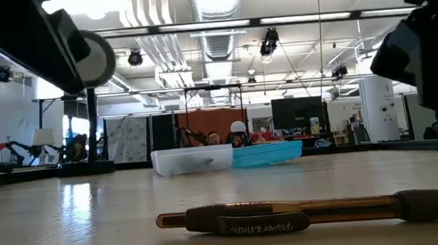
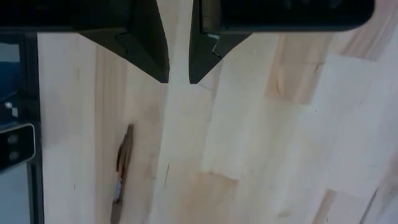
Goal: Pick & place school supplies into a supply box
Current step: Put the brown pen into the supply box
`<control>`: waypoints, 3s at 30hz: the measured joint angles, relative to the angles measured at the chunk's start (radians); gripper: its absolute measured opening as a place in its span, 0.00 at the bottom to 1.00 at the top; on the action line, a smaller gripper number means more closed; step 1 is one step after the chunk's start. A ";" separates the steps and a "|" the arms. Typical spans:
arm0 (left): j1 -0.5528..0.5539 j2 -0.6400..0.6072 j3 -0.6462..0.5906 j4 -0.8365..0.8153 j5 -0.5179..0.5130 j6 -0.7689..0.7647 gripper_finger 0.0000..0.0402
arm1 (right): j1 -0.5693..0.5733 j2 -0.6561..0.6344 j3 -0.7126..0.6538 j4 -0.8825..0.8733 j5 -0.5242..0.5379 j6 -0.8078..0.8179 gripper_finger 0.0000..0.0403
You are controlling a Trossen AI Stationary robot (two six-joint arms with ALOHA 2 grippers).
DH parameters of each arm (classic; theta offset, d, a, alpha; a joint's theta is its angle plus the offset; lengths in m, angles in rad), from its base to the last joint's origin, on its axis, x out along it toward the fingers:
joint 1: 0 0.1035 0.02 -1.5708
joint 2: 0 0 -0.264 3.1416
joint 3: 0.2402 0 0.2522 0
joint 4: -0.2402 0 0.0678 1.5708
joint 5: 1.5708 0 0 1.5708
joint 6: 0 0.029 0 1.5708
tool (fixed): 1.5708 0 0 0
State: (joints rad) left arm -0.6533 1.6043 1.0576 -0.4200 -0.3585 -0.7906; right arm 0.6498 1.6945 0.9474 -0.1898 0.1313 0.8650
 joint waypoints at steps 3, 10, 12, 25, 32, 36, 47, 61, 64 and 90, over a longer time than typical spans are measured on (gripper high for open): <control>-0.019 0.000 0.000 -0.005 -0.003 -0.005 0.11 | 0.027 0.083 0.075 -0.042 0.033 -0.029 0.34; -0.057 0.000 -0.016 -0.011 -0.006 -0.052 0.11 | 0.040 0.254 0.231 -0.121 0.019 -0.061 0.47; -0.069 0.000 -0.018 -0.011 -0.006 -0.079 0.11 | 0.040 0.291 0.280 -0.181 0.020 -0.065 0.51; -0.099 -0.001 -0.032 -0.035 -0.019 -0.112 0.11 | 0.037 0.335 0.329 -0.246 0.115 -0.135 0.57; -0.102 -0.001 -0.034 -0.043 -0.021 -0.093 0.11 | 0.040 0.386 0.363 -0.245 0.121 -0.189 0.50; -0.104 -0.002 -0.034 -0.045 -0.021 -0.093 0.12 | 0.039 0.413 0.389 -0.245 0.120 -0.196 0.43; -0.108 -0.002 -0.046 -0.045 -0.021 -0.102 0.12 | 0.038 0.437 0.399 -0.241 0.109 -0.240 0.16; -0.111 -0.002 -0.047 -0.044 -0.021 -0.103 0.12 | 0.005 0.390 0.391 -0.243 0.133 -0.108 0.07; -0.112 -0.002 -0.047 -0.044 -0.022 -0.103 0.12 | -0.023 0.357 0.379 -0.272 0.218 -0.059 0.07; -0.130 -0.002 -0.049 -0.045 -0.114 -0.218 0.12 | -0.677 0.203 0.337 -0.060 0.094 -0.024 0.07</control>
State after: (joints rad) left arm -0.7829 1.6020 1.0088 -0.4648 -0.4724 -1.0083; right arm -0.0270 1.8975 1.2842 -0.2496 0.2250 0.8410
